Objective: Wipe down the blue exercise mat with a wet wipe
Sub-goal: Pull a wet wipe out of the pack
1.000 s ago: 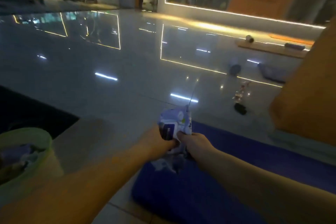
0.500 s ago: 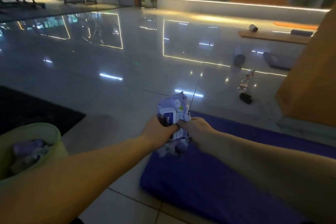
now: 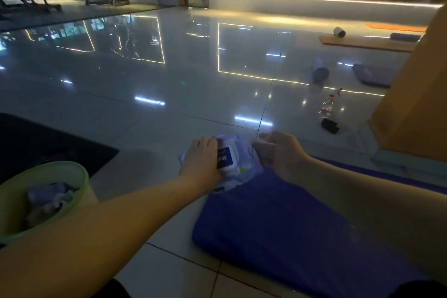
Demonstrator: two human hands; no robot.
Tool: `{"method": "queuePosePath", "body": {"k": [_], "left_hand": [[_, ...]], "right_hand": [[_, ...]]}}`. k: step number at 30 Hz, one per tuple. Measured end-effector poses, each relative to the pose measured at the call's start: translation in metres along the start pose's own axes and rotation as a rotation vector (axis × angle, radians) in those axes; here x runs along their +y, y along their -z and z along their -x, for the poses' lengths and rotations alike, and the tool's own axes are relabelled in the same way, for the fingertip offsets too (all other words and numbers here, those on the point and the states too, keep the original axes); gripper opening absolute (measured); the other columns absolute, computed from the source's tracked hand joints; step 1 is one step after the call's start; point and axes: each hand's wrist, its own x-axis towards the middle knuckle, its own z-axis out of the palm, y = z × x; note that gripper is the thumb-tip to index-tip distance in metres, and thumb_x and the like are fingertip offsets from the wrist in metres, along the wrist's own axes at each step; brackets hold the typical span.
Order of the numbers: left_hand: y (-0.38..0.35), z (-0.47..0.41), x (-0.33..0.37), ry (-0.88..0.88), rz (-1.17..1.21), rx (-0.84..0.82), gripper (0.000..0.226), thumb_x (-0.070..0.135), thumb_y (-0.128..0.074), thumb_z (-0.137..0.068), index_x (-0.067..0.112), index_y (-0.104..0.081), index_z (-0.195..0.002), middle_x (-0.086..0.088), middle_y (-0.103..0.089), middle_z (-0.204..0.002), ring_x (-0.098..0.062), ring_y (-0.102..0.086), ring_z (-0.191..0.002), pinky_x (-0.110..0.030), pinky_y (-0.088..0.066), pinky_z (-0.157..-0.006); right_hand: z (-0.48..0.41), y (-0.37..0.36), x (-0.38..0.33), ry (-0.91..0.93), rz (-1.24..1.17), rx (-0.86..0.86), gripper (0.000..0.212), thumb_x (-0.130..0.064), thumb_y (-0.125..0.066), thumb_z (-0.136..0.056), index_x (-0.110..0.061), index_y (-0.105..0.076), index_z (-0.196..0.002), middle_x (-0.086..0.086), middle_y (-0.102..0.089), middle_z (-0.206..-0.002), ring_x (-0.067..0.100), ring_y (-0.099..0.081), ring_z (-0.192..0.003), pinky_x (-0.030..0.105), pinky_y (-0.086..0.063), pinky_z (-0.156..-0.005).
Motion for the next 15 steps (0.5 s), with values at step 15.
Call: {"method": "queuePosePath", "body": {"k": [15], "left_hand": [[-0.006, 0.011, 0.011, -0.283, -0.103, 0.086, 0.077, 0.046, -0.073, -0.084, 0.019, -0.037, -0.146, -0.006, -0.037, -0.146, -0.024, -0.04, -0.13, -0.037, -0.036, -0.108]], "right_hand": [[0.015, -0.002, 0.006, 0.008, 0.713, 0.028, 0.01, -0.01, -0.076, -0.084, -0.009, -0.074, -0.094, 0.013, -0.076, -0.094, 0.028, -0.074, -0.086, 0.044, -0.063, -0.082]]}}
